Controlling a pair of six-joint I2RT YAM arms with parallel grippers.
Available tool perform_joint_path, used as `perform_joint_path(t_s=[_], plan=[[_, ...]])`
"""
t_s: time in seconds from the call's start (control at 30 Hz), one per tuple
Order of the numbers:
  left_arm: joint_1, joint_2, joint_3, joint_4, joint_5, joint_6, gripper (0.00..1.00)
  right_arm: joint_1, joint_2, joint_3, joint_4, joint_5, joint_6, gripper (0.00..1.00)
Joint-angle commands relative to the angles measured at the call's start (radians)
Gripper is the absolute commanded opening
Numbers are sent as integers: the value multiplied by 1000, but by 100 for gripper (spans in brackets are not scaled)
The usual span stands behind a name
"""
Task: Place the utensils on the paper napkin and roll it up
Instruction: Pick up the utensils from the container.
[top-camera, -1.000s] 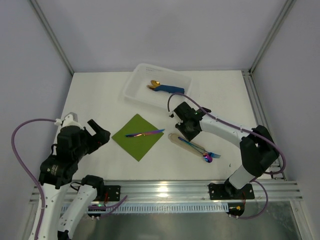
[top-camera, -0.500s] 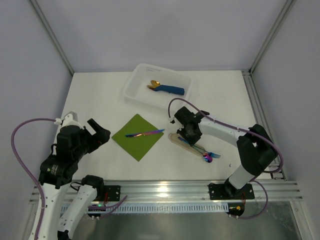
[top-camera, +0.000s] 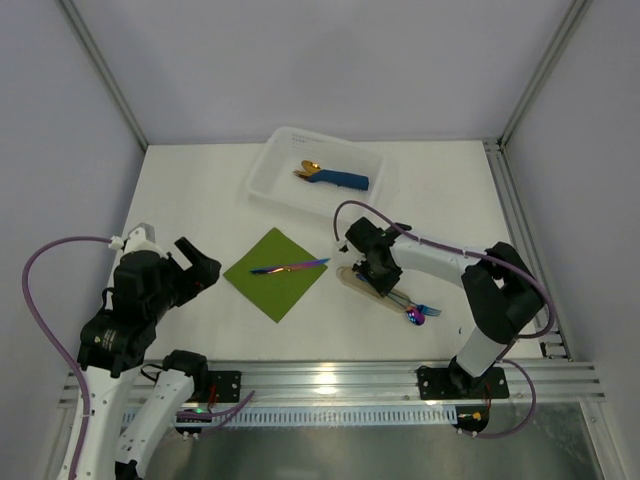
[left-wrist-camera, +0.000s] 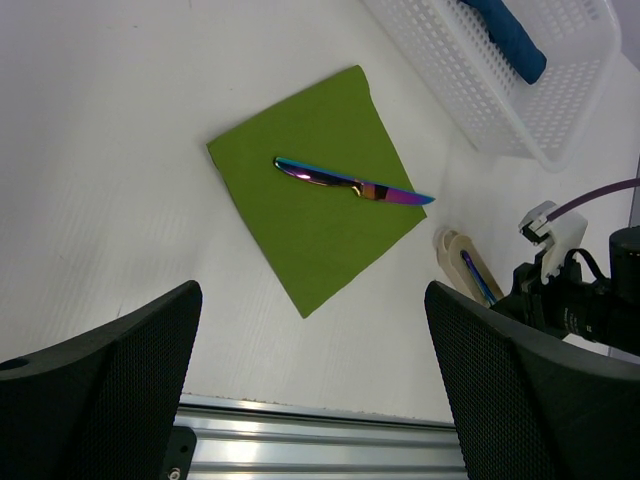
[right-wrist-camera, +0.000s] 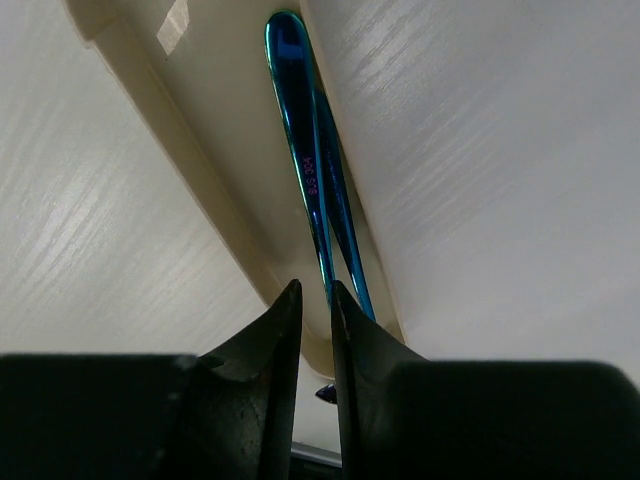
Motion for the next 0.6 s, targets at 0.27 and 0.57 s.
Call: perform_joint_path(t_s=[0.27, 0.57], plan=[[-2, -8, 8, 27, -8, 31, 94, 4, 46, 35, 7, 54, 7, 21], [-2, -17, 13, 22, -9, 34, 94, 6, 55, 32, 1, 55, -1, 19]])
